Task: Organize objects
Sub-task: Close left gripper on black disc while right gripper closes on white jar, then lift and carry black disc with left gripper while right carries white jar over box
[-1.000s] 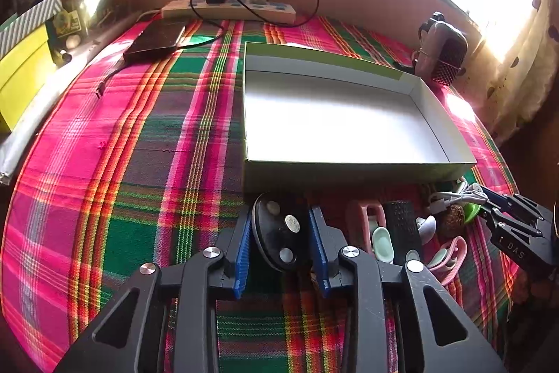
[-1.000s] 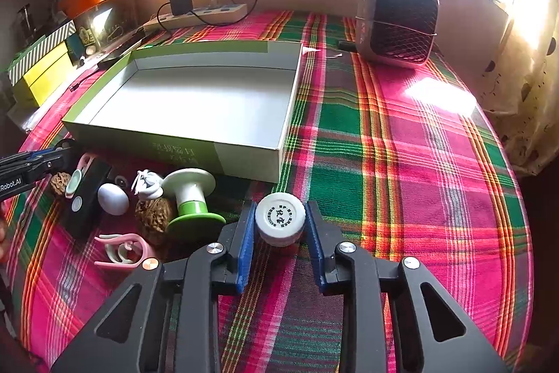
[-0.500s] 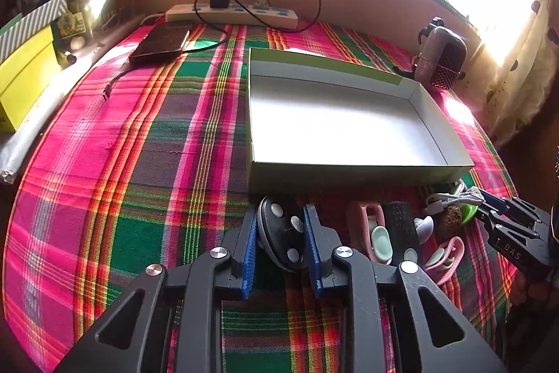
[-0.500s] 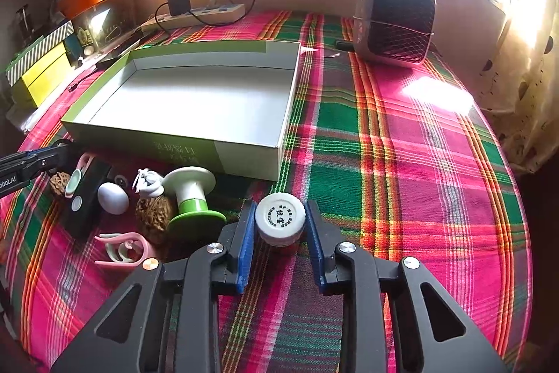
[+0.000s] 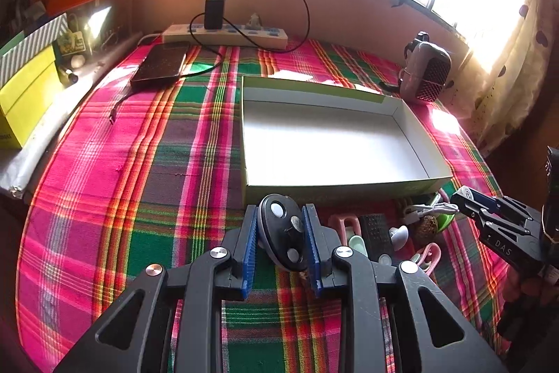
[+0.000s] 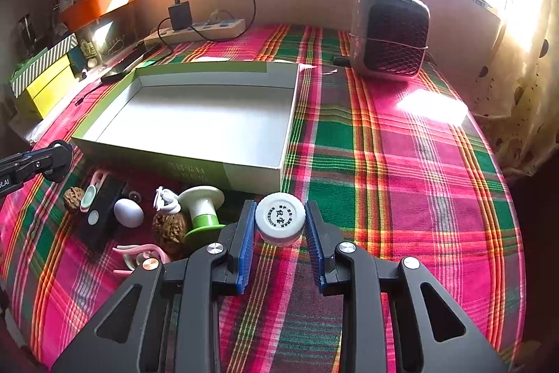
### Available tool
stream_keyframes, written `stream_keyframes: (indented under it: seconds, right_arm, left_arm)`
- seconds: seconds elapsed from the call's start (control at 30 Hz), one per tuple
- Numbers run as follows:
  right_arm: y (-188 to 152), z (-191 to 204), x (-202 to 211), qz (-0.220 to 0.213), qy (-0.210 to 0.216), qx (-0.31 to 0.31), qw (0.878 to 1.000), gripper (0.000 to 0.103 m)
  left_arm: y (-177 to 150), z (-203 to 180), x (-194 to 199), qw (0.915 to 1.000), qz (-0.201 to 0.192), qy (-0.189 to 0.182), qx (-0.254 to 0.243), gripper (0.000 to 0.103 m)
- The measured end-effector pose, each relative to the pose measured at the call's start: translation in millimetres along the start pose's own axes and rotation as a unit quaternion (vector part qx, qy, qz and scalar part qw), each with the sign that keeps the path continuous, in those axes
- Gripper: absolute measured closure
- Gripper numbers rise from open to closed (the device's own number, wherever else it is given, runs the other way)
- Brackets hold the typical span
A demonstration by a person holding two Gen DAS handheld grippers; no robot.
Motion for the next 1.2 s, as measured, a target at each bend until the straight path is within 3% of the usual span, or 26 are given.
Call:
stream_keyframes:
  seconds: [0.43,0.8,1.2]
  right_arm:
    - [56.6,-6.4,10.3,-0.038,0.011,0.006,0.999,0.074]
    - [97.1,-11.2,-42.6,-0.020,0.031,0.009,0.999,0.074]
    - [106.7,-15.0,-95.1,0.013,0.039,0.009,0.999,0.074]
  left_arm:
    - [44.3,-21.6,-11.6,0.9996,-0.002,-0.021,-0.020,0.080]
    - [79.1,-35.2,-63.7,0.9995,0.015,-0.010,-0.027,0.080]
    - [89.3,-45.3,-111.4,0.9982,0.042,0.006,-0.042,0.080]
Point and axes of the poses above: each gripper's, at about its wrist camera, not at the fingertips, and x roughly against the way its jaws point, z to its left, y to its top, the point moved 6 cm from there along -x, roughly the way its jaws point, and after that the axes turned 14 degrees about x, right-handed, at the moved point
